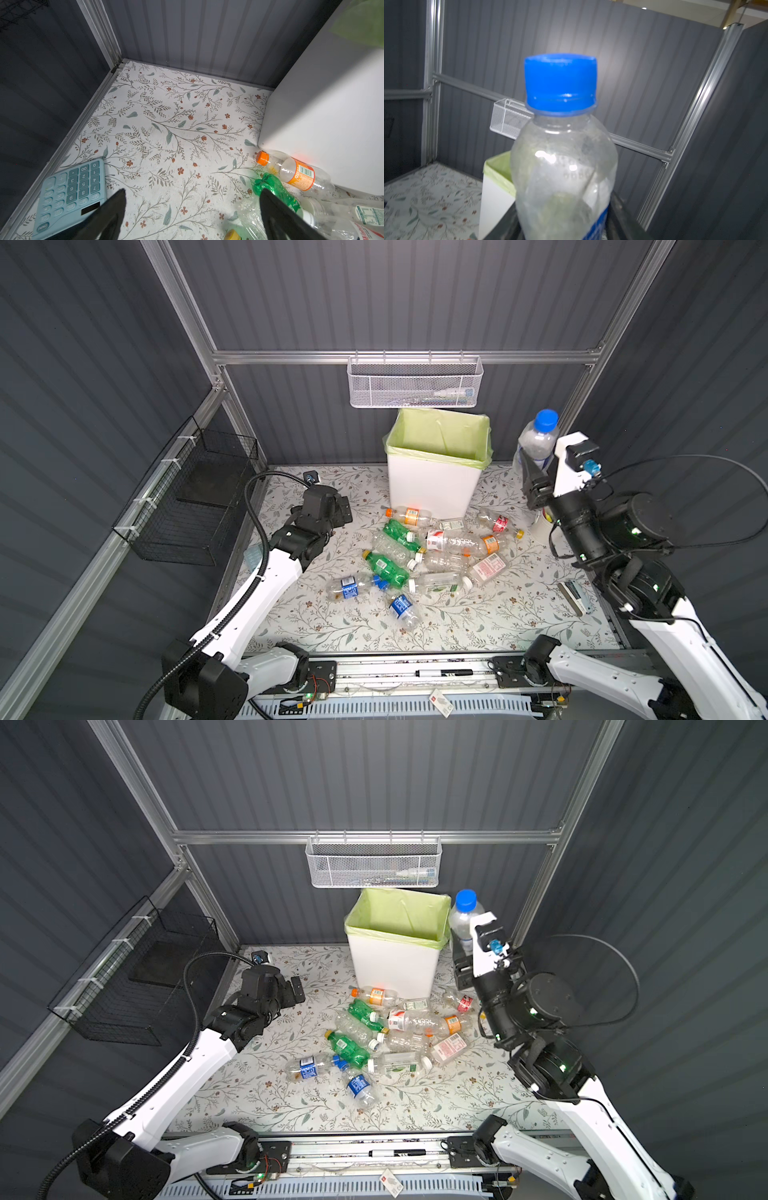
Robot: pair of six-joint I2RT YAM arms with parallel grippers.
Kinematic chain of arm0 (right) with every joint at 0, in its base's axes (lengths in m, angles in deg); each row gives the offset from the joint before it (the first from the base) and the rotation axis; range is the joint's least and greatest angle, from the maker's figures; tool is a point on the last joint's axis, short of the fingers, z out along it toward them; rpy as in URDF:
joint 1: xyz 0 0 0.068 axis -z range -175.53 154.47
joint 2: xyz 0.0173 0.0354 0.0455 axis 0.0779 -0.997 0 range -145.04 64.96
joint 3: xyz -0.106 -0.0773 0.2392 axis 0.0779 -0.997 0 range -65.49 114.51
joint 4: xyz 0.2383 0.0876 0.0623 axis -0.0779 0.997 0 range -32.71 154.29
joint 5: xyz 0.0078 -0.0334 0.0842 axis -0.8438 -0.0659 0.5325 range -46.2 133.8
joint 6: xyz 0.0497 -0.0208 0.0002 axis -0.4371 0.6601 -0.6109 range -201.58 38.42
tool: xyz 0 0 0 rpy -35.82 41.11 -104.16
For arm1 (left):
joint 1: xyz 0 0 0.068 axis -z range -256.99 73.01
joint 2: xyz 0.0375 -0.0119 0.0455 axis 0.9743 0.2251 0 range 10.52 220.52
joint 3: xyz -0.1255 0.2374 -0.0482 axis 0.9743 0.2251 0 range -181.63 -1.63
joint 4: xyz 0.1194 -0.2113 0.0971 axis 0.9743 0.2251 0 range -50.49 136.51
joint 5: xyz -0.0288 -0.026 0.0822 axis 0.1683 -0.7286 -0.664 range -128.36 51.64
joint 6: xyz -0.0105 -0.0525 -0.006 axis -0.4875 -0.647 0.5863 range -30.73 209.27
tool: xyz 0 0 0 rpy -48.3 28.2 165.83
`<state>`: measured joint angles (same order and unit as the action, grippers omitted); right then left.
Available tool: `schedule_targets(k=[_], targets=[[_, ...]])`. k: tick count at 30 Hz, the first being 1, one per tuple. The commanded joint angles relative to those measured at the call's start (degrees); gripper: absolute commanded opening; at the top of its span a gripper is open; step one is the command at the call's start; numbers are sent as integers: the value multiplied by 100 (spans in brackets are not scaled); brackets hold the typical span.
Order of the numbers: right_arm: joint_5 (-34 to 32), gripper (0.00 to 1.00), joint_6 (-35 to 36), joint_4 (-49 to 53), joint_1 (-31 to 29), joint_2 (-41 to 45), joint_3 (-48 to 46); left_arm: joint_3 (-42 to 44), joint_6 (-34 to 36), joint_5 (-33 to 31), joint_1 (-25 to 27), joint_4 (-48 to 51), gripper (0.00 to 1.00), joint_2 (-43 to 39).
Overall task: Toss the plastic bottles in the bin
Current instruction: 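Lift the blue-capped bottle with the right gripper above the bin, then open the right gripper to drop the bottle into the bin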
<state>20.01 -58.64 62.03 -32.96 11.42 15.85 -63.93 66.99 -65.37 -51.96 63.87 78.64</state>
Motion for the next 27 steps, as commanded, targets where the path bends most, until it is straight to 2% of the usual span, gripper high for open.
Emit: schedule_targets(k=[1, 3, 5, 8, 10, 11, 12, 16, 22, 24, 27], targets=[[926, 53, -356, -875, 533, -880, 427, 104, -135, 104, -43, -32, 100, -83], [1458, 54, -882, -506, 868, -1653, 943, 103, -167, 196, -43, -30, 100, -74], [2017, 57, -1374, 343, 1090, -2419, 1576, 119, -179, 255, -46, -44, 100, -78], [2613, 64, -1938, 2157, 1368, -3843, 2964, 183, -232, 342, -44, -63, 100, -158], [2423, 81, -2091, 3102, 1494, -4465, 3718, 249, -241, 397, -46, -67, 100, -255], [2264, 93, -2151, 3300, 1566, -4573, 3888, 284, -250, 402, -44, -61, 100, -302], [2108, 98, -2223, 3279, 1625, -4555, 3895, 335, -269, 398, -43, -50, 100, -348], [1872, 99, -2354, 2681, 1734, -3868, 3187, 533, -361, 371, -43, -75, 100, -456], [2193, 99, -2655, 1986, 1670, -2520, 1308, 616, -461, 404, -43, -90, 100, -372], [2178, 99, -2736, 1944, 1450, -2121, 677, 605, -461, 374, -44, -85, 100, -338], [1809, 99, -3024, 1979, 828, -1577, -302, 619, -479, 293, -45, -84, 100, -343]])
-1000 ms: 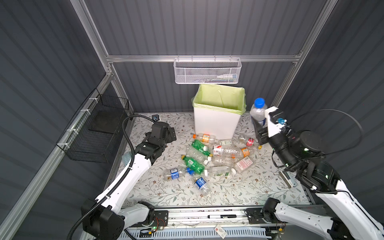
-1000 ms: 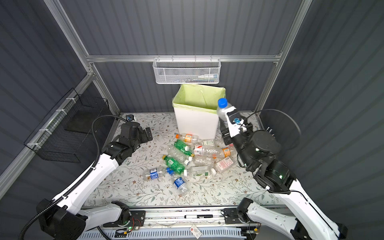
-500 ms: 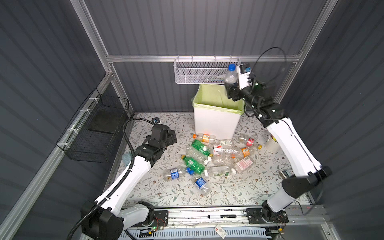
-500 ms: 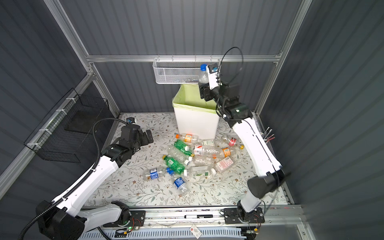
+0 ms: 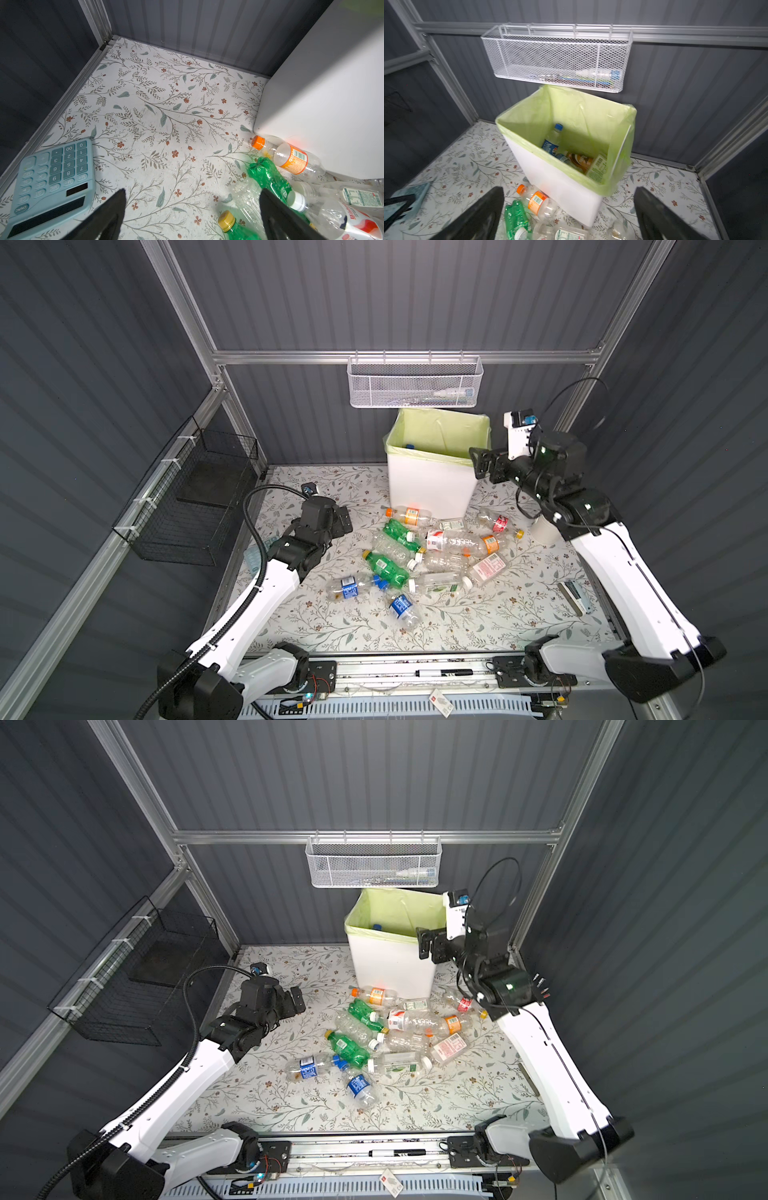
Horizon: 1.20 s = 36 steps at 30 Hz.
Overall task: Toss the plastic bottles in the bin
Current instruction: 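Lower the right gripper onto another blue-capped bottle and grasp it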
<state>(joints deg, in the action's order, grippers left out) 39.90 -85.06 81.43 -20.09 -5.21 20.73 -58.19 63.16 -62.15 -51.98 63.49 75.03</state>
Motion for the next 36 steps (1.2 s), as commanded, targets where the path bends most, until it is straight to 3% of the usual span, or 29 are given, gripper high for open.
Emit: schedule_targets(k=[1, 5, 10, 17, 24, 30, 36], targets=[[-285, 99, -518, 38, -690, 216, -1076, 35, -104, -37, -41, -52, 100, 24], [-552, 99, -1557, 273, -1689, 389, -1904, 53, -104, -22, -41, -92, 100, 13], [-856, 99, -2629, 517, -2972, -104, -2319, 84, -104, -81, -41, -38, 100, -39], [-640, 99, -2922, 1426, -4057, -1565, -1772, 198, -40, -263, -43, 24, 100, -256], [-407, 97, -2733, 1767, -4322, -2668, -1404, 344, -58, -420, -43, 117, 100, -479], [-427, 95, -2692, 1717, -4330, -3054, -1240, 412, -19, -540, -45, 245, 100, -694], [-186, 86, -2484, 1827, -4329, -3536, -1012, 415, 18, -610, -42, 369, 100, -786]])
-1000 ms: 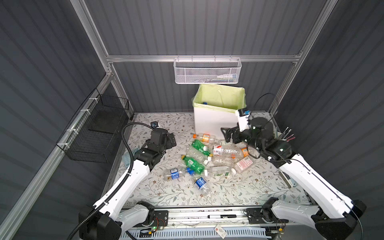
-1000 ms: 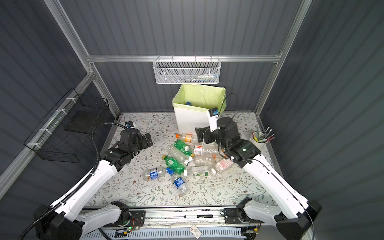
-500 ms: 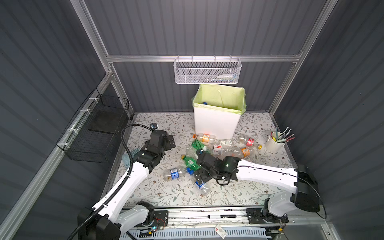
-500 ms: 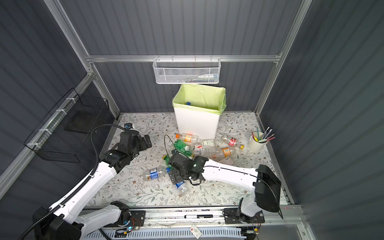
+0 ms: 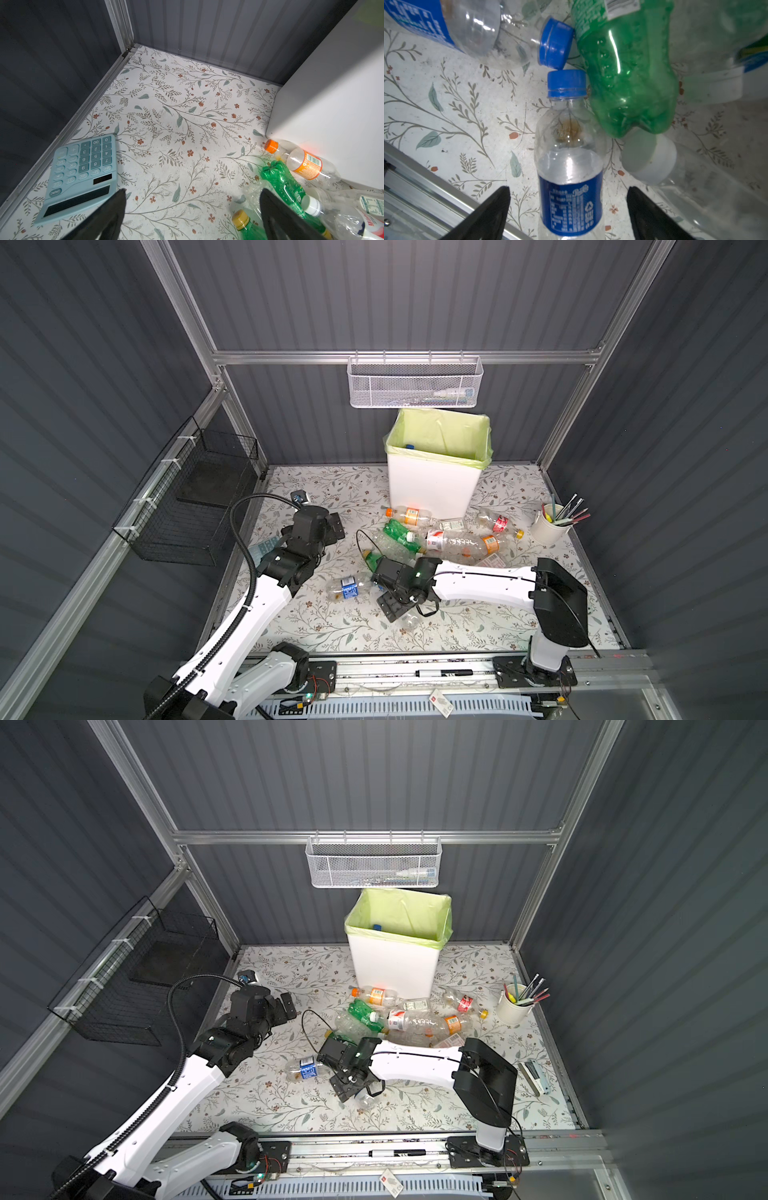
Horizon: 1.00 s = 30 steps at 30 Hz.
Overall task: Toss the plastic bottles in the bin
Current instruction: 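Lower the right gripper onto another blue-capped bottle and grasp it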
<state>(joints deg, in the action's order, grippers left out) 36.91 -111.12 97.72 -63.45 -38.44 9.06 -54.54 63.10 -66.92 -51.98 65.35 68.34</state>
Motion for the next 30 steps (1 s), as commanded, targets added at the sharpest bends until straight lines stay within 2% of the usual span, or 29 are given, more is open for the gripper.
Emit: schedule_targets(k=[1, 4, 11, 22, 30], targets=[[111, 84, 150, 240, 8, -269, 188, 56, 18, -142, -45, 207, 100, -131], [134, 80, 267, 329, 16, -428, 274, 66, 23, -158, -41, 225, 100, -175], [442, 78, 340, 339, 77, -600, 263, 68, 23, -212, -42, 289, 100, -236], [491, 53, 282, 244, 102, -352, 166, 68, -34, -194, -41, 317, 100, -214], [157, 52, 393, 156, 118, 433, 117, 87, -70, -165, -41, 313, 100, -210]])
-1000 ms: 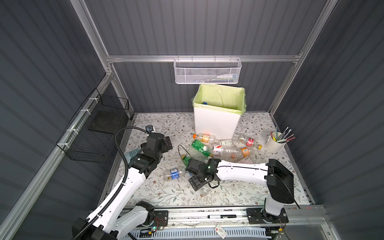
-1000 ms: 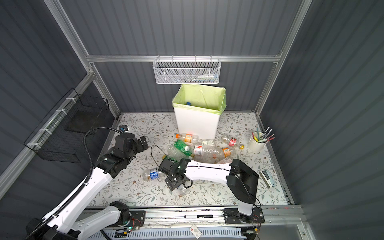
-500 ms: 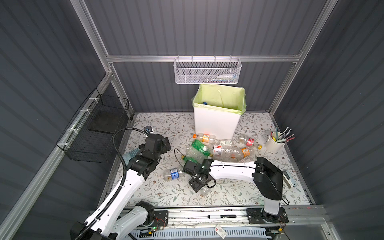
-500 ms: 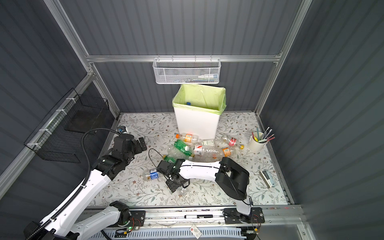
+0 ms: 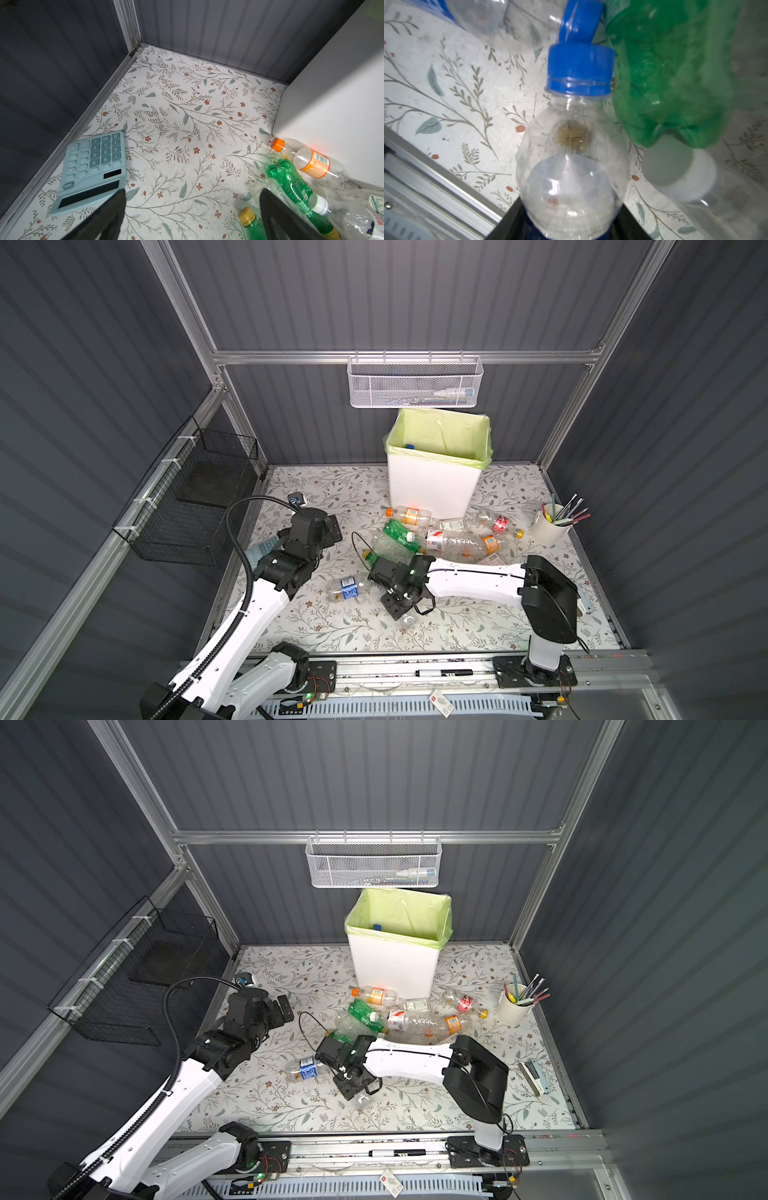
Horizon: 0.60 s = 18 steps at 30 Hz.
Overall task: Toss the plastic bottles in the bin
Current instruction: 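Lower the right gripper onto another blue-capped bottle and grasp it, then lift the bottle with the right gripper over the bin and release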
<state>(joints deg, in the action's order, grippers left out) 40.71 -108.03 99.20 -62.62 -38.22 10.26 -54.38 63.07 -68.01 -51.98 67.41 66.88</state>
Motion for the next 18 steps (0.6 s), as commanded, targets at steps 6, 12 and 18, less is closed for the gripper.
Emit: schedule_targets(k=[6, 12, 18], targets=[[-964, 54, 588, 63, 343, 1570, 214, 73, -78, 15, -41, 43, 100, -11], [-2280, 56, 2151, -695, 898, 3179, 449, 147, -74, 68, -44, -72, 100, 6], [-2656, 57, 4912, -3314, 1242, 4255, 645, 181, -119, 214, -43, -257, 100, 167]])
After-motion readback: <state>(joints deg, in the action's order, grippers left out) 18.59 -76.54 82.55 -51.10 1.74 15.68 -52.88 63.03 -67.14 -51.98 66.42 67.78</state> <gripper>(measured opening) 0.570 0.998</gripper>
